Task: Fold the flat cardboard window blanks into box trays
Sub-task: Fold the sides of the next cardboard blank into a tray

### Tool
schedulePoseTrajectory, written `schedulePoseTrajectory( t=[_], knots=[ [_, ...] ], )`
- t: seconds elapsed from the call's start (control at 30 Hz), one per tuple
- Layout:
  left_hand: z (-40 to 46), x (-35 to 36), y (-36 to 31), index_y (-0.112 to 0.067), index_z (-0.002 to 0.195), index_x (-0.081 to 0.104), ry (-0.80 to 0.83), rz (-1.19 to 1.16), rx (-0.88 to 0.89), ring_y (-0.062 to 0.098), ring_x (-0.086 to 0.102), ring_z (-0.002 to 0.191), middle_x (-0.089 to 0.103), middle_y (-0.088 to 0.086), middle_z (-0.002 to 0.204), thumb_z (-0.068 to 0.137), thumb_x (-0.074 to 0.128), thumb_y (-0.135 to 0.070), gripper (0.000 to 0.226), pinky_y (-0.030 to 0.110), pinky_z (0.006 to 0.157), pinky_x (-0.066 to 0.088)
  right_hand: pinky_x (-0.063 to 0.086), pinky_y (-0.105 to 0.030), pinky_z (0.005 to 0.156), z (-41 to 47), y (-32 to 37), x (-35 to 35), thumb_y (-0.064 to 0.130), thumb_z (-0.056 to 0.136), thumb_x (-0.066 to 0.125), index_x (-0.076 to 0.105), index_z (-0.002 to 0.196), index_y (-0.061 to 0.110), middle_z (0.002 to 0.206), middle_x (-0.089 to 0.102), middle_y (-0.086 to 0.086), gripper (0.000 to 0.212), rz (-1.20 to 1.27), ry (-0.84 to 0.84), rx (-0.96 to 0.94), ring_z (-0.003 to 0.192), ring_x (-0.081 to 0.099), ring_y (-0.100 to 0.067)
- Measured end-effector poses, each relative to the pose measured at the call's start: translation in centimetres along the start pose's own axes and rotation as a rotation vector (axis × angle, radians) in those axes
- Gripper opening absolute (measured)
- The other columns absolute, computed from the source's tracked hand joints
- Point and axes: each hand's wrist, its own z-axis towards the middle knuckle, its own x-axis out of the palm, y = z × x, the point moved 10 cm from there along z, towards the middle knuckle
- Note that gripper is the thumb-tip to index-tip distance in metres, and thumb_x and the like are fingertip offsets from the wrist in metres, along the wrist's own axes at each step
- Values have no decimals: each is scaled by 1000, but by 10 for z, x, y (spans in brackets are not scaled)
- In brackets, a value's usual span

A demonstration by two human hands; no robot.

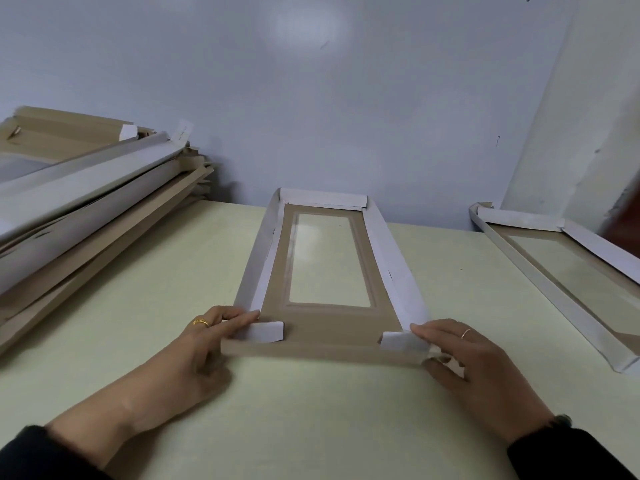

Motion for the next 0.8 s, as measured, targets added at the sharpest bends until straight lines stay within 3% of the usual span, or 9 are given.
schedulePoseTrajectory(
  t=[0.07,0.13,0.2,0.27,0.33,0.43,0.5,0.6,0.8],
  knots=[
    [1,0,0,-43,130,40,5,-28,-8,3,38,119,37,-20,128,82,57,8,72,24,99,37,38,-3,66,3,-7,0,-2,73,73,73,95,17,91,64,16,29,164,-48,95,76,54,-3],
    [2,-4,-8,-36,122,55,-50,-73,37,-3,44,113,43,-15,123,84,65,-7,49,14,92,39,38,-6,63,6,-14,1,-3,76,68,73,74,22,76,64,12,26,312,-87,167,73,56,-3],
    [5,-11,-18,-30,95,71,-143,-102,51,-2,52,97,51,-7,111,83,57,-26,19,6,75,39,34,-10,56,9,-24,4,-2,78,66,63,60,17,67,57,2,26,407,-116,247,62,49,-7],
    [7,-16,-20,-36,68,70,-230,-129,46,-1,53,81,56,-3,96,87,50,-25,30,7,65,37,30,-13,49,11,-32,6,1,77,69,56,58,10,55,47,0,25,459,-140,317,52,39,-7],
    [8,-22,-17,-36,60,67,-324,-169,29,0,53,72,58,-5,80,91,52,-10,43,6,62,37,32,-11,48,12,-33,8,2,76,70,58,63,18,52,50,4,24,525,-164,338,50,42,-4],
    [7,-30,-12,-26,75,64,-434,-228,-12,-3,51,58,60,-13,65,87,59,-3,26,5,55,36,36,-12,49,11,-34,10,4,73,73,50,79,25,57,53,-1,32,592,-192,365,50,43,-7],
    [7,-33,-5,-29,88,55,-510,-264,-45,2,44,52,57,4,63,84,63,-3,27,10,51,34,36,-12,49,10,-37,9,4,72,74,41,81,24,57,52,-2,40,575,-234,386,49,42,-7],
    [6,-35,2,-32,92,40,-585,-259,-81,11,37,52,49,25,69,83,65,-5,38,18,50,31,35,-11,49,10,-34,5,3,72,74,39,76,21,56,45,2,41,489,-264,362,50,41,-8],
    [2,-38,-1,-31,100,33,-643,-154,-61,11,42,52,49,11,59,82,65,-3,47,14,50,34,36,-5,59,14,-8,3,2,78,70,66,90,23,53,40,8,25,299,-178,178,55,45,-2]
  ],
)
